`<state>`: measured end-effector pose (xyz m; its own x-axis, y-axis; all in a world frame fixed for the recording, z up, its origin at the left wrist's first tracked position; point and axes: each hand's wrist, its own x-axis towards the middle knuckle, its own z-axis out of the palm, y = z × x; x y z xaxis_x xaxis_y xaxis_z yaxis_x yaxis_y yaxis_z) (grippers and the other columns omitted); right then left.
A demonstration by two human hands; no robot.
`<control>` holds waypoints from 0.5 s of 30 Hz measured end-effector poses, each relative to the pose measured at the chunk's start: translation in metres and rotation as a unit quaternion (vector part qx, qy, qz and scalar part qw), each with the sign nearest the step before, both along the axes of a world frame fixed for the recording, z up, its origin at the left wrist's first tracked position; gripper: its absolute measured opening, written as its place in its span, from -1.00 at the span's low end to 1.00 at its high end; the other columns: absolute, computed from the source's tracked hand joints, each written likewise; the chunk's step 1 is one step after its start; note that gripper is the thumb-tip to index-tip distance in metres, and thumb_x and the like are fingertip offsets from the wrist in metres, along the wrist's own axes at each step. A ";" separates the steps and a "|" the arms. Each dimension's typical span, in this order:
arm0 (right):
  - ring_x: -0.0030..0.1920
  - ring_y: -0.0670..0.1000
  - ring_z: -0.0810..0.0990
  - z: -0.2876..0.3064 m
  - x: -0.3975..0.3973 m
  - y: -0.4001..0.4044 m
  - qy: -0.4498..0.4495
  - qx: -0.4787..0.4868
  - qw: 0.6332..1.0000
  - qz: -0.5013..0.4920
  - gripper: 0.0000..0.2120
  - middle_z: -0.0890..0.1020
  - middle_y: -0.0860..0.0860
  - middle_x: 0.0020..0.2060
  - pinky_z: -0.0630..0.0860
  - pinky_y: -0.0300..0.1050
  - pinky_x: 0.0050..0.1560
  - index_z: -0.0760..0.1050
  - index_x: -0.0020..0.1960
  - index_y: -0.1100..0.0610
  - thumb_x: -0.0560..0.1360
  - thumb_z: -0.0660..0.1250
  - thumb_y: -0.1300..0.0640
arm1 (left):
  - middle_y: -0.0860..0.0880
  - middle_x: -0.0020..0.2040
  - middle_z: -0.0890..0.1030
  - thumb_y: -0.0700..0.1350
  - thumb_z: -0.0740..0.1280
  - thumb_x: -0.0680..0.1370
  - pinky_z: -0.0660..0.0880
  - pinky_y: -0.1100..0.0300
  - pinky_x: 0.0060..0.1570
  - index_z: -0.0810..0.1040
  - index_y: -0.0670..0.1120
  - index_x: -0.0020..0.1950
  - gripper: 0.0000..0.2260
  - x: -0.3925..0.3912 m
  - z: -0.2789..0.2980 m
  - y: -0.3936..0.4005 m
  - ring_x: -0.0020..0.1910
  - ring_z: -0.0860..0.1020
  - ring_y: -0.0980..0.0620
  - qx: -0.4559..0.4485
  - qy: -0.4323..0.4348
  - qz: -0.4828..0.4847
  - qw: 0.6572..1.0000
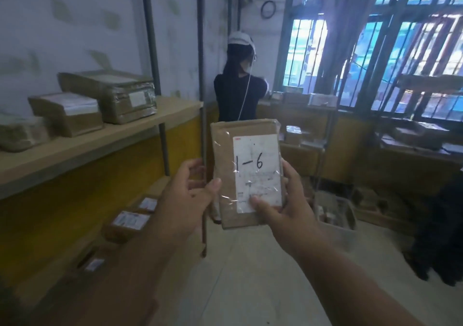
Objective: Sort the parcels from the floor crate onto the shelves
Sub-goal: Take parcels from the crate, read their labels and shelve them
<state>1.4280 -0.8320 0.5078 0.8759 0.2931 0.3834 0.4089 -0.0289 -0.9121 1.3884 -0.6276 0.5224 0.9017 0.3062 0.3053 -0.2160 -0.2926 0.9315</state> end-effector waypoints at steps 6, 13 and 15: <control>0.16 -0.15 0.64 0.014 0.130 0.046 -0.043 0.011 0.998 0.041 -0.23 0.56 -0.18 0.24 0.67 -0.08 -0.05 0.14 0.54 -0.14 0.50 0.45 0.25 | 0.24 0.25 0.49 0.10 0.41 0.52 0.53 0.11 0.05 0.34 0.19 0.43 -0.49 0.112 0.015 0.037 0.17 0.50 0.20 0.097 -0.029 0.105 0.989; 0.13 -0.15 0.66 0.051 0.267 0.091 -0.063 0.026 0.995 0.076 -0.27 0.60 -0.23 0.20 0.65 -0.18 -0.08 0.16 0.52 -0.19 0.52 0.45 0.19 | 0.18 0.23 0.51 0.09 0.45 0.49 0.58 -0.07 0.11 0.32 0.20 0.44 -0.44 0.237 0.048 0.070 0.14 0.53 0.14 0.101 -0.049 0.137 0.984; 0.13 -0.14 0.66 0.059 0.302 0.099 -0.064 0.031 0.993 0.094 -0.28 0.60 -0.26 0.16 0.64 -0.21 -0.09 0.17 0.50 -0.19 0.52 0.44 0.21 | 0.18 0.27 0.51 0.11 0.45 0.48 0.58 -0.06 0.12 0.28 0.20 0.46 -0.39 0.265 0.055 0.077 0.15 0.53 0.15 0.115 -0.055 0.154 0.980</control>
